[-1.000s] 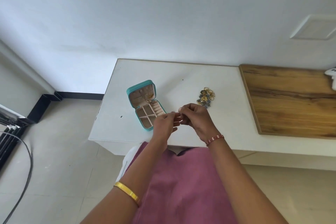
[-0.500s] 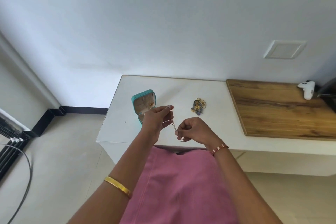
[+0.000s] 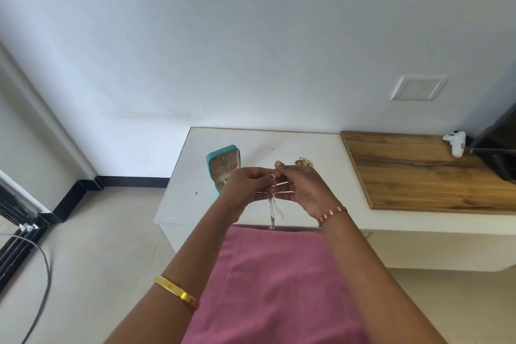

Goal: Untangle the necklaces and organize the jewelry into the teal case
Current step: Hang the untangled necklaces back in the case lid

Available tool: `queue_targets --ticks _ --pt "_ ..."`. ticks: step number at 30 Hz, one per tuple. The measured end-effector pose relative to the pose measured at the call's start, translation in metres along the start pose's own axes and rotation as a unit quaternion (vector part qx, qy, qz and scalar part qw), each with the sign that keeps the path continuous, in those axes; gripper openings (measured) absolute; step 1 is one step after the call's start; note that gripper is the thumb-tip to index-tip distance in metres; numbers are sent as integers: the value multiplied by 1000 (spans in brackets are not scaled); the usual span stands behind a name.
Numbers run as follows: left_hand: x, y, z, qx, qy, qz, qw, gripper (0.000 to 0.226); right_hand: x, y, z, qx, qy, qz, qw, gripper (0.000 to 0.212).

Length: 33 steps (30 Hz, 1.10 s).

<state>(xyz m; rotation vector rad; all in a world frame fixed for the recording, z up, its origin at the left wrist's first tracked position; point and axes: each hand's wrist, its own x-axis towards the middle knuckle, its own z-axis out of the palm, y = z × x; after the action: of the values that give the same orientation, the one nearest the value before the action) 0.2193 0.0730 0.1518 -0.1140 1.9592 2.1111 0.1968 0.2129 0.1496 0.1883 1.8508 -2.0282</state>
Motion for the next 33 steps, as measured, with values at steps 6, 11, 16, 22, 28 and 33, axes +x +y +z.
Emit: queue_targets --ticks 6,11,16,22,28,33 --pt "-7 -2 -4 13 -14 -6 1000 19 -8 -3 -5 -15 -41 9 999 19" --pt "-9 1 -5 25 -17 -8 1000 18 -12 -6 -16 -47 -69 -2 996 9" --pt "-9 2 -9 77 -7 -10 997 19 -16 -11 -21 -141 -43 -36 988 6" --pt "-7 3 -12 139 13 3 990 19 -15 -16 -23 -245 -4 -78 966 5" --pt "-6 2 -15 166 51 28 984 22 -16 -21 -21 -342 4 -118 932 12" --pt "-6 0 -16 153 108 56 981 22 -19 -21 -16 -390 -3 -141 910 11"
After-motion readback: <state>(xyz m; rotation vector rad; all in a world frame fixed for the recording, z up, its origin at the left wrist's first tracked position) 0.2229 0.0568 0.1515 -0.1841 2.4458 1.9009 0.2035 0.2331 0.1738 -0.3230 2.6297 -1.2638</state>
